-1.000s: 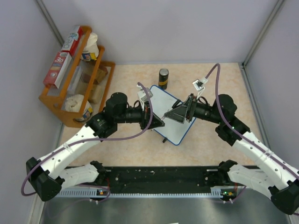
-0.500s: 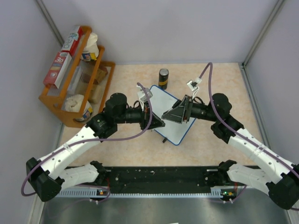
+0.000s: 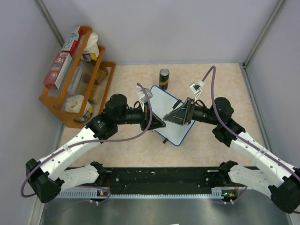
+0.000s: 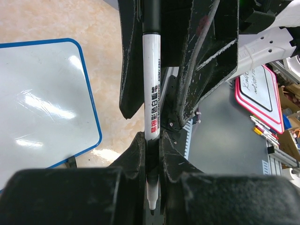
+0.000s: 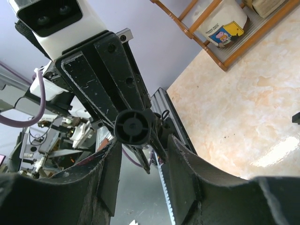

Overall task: Write a sentence on the whiteboard
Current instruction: Pass from the left arm to the right, then move the whiteboard to the center of the board.

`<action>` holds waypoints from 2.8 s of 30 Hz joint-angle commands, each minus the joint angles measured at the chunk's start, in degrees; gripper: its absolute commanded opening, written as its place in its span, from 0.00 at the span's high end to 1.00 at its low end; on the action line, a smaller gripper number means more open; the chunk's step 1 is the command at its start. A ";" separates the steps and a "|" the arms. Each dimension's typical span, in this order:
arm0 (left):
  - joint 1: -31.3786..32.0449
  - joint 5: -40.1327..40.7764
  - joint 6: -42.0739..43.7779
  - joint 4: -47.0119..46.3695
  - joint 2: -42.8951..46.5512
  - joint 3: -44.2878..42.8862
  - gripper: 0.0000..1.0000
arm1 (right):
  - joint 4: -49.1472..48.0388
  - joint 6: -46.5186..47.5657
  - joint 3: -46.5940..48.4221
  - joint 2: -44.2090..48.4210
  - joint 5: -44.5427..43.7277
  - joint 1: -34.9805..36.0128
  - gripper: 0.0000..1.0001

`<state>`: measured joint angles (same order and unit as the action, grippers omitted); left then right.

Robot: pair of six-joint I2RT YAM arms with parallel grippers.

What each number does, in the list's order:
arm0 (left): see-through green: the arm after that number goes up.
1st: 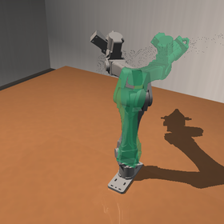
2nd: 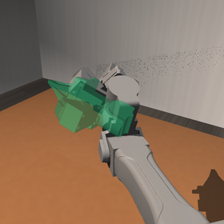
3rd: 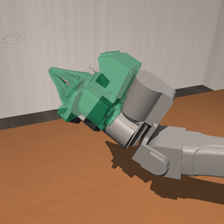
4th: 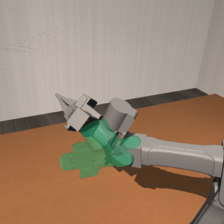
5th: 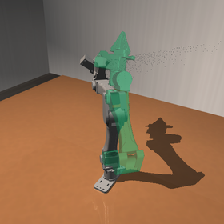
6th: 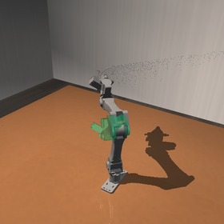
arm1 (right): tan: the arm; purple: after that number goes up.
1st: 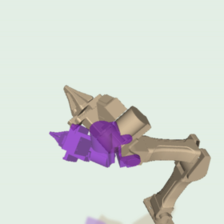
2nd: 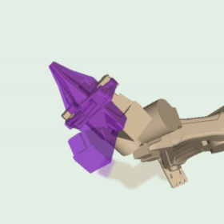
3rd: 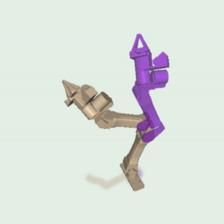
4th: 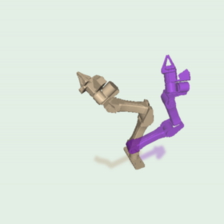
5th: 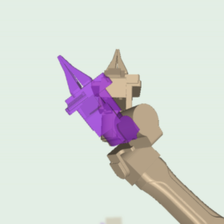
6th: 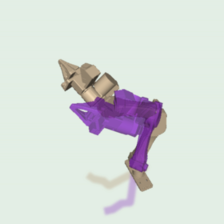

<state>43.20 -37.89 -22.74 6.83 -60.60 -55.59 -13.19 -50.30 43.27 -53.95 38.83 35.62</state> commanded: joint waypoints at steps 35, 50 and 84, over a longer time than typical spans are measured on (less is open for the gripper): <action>0.92 26.45 -5.38 12.15 22.88 20.76 0.24 | 14.51 12.95 1.82 -0.09 -21.52 0.60 1.00; 0.92 32.36 -14.08 14.63 29.33 32.64 0.22 | 14.16 16.38 5.79 -6.34 -19.94 -4.49 1.00; 5.92 26.89 -11.54 -23.01 -37.48 16.49 1.00 | 46.06 22.00 9.82 23.28 -33.03 -17.86 1.00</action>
<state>46.92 -15.25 -35.59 -18.50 -94.52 -36.21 32.27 -29.47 49.39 -30.50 7.49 18.17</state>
